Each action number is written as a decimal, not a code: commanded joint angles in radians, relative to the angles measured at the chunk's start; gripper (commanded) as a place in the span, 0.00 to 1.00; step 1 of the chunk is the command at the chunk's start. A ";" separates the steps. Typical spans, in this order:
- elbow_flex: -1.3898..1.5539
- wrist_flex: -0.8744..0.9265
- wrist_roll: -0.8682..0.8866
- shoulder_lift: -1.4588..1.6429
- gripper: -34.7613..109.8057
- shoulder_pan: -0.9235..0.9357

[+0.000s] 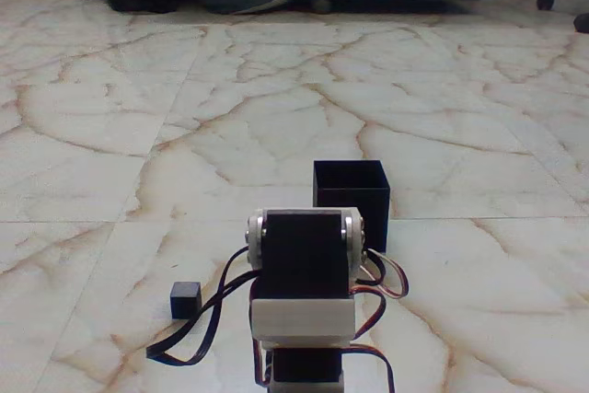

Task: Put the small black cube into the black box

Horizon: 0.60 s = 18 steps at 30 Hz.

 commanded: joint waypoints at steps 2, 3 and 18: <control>0.000 0.000 0.000 0.000 0.27 0.000; 0.000 0.000 0.000 0.000 0.27 0.000; -0.011 0.000 -0.123 0.051 0.27 -0.011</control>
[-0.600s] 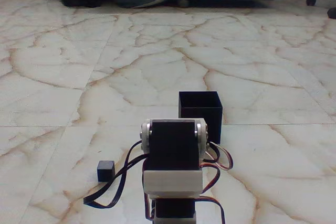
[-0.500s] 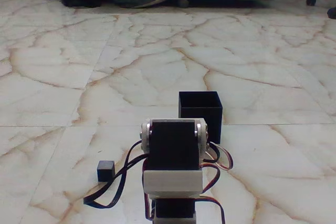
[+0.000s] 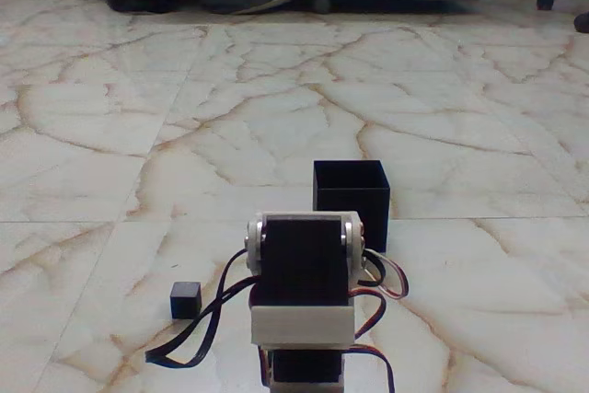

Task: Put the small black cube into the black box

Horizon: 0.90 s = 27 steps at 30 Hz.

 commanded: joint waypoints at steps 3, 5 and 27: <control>-0.051 0.012 0.023 0.020 0.27 -0.032; -0.158 0.081 0.104 -0.025 0.27 -0.095; -1.638 0.117 0.382 -1.358 0.31 -0.483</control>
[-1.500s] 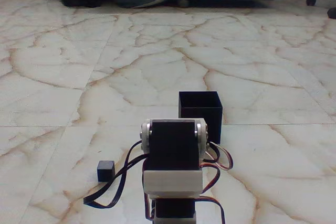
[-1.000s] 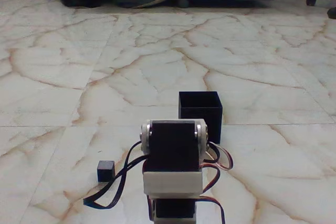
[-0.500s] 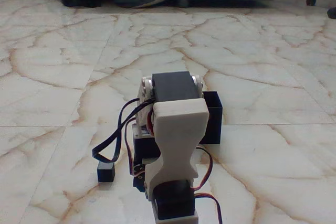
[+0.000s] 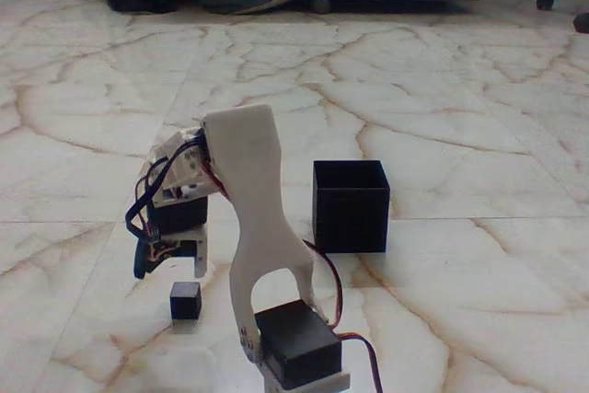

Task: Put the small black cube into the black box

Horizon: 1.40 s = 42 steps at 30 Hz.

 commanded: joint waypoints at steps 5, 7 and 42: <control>-0.149 0.028 0.028 -0.083 0.31 0.015; -0.201 0.041 0.083 -0.130 0.31 0.021; -0.380 0.006 0.066 -0.207 0.24 0.135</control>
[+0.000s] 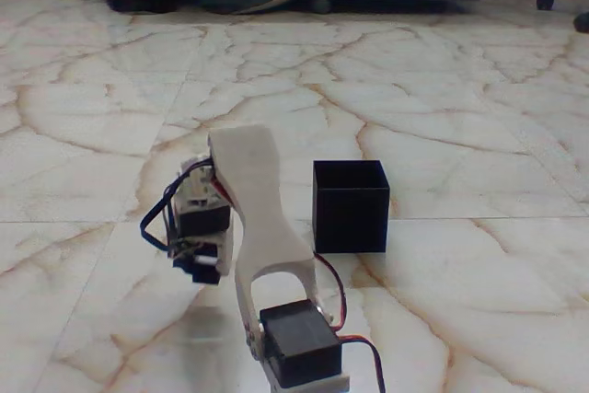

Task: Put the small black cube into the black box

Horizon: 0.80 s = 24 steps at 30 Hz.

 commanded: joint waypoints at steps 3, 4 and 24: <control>-0.114 0.021 -0.089 0.089 0.24 0.072; -0.140 0.018 -0.118 0.086 0.24 0.091; -0.535 -0.565 -0.548 -0.224 0.24 0.431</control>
